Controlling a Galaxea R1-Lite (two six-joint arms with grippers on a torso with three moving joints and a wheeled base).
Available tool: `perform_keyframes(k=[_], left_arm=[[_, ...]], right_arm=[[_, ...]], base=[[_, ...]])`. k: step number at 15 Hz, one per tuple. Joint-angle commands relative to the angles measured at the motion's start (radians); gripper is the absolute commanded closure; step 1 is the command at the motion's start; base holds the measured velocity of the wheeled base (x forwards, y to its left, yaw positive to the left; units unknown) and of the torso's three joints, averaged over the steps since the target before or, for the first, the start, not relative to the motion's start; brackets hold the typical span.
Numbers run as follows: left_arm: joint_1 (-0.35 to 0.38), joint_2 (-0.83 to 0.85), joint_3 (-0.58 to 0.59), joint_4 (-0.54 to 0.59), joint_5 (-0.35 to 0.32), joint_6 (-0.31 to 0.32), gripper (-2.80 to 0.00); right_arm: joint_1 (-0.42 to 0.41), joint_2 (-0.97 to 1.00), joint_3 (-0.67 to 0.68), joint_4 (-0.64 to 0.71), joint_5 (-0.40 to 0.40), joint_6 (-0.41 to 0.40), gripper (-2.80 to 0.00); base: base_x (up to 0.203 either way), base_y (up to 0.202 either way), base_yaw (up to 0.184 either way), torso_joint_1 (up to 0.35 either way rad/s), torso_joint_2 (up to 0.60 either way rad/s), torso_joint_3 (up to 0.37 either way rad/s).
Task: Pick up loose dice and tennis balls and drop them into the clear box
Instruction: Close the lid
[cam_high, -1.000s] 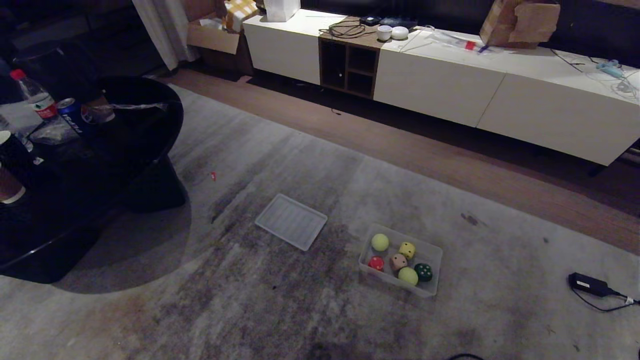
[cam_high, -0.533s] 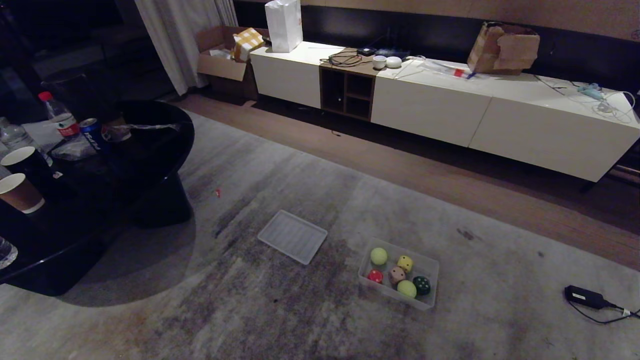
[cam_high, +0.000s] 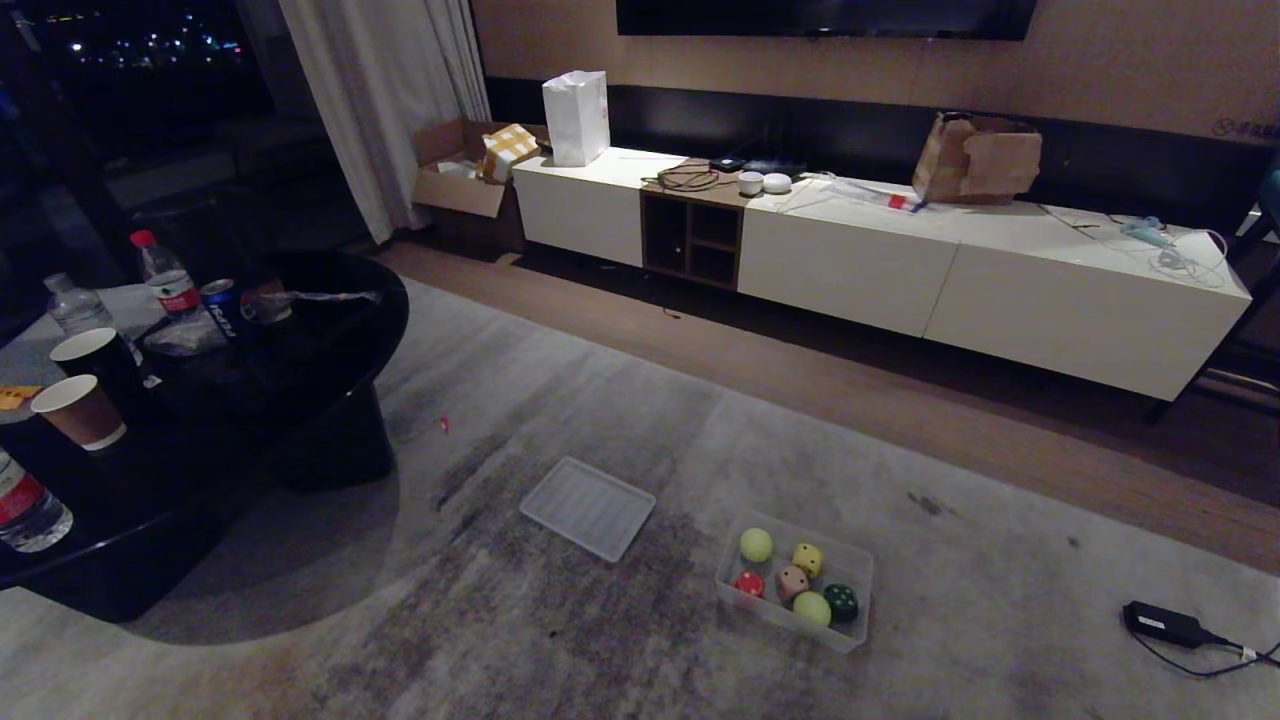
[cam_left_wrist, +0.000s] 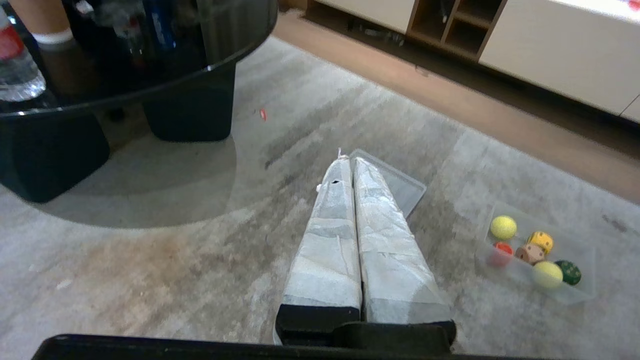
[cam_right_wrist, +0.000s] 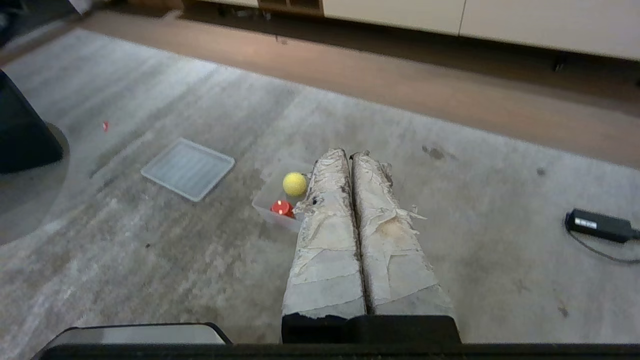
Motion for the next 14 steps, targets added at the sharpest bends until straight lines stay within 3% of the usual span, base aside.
perform_keyframes(k=[1, 5, 14], left_arm=[[0.000, 0.002, 0.002, 0.000, 0.001, -0.001, 0.00], [0.000, 0.002, 0.002, 0.001, -0.001, 0.006, 0.00], [0.000, 0.002, 0.002, 0.001, -0.002, 0.009, 0.00]], right_arm=[[0.000, 0.001, 0.000, 0.000, 0.000, 0.000, 0.00], [0.000, 0.001, 0.000, 0.000, 0.001, 0.000, 0.00], [0.000, 0.001, 0.000, 0.000, 0.000, 0.000, 0.00]], base=[[0.000, 0.000, 0.000, 0.007, 0.00, 0.200], [0.000, 0.000, 0.000, 0.003, 0.00, 0.166], [0.000, 0.000, 0.000, 0.001, 0.00, 0.012]])
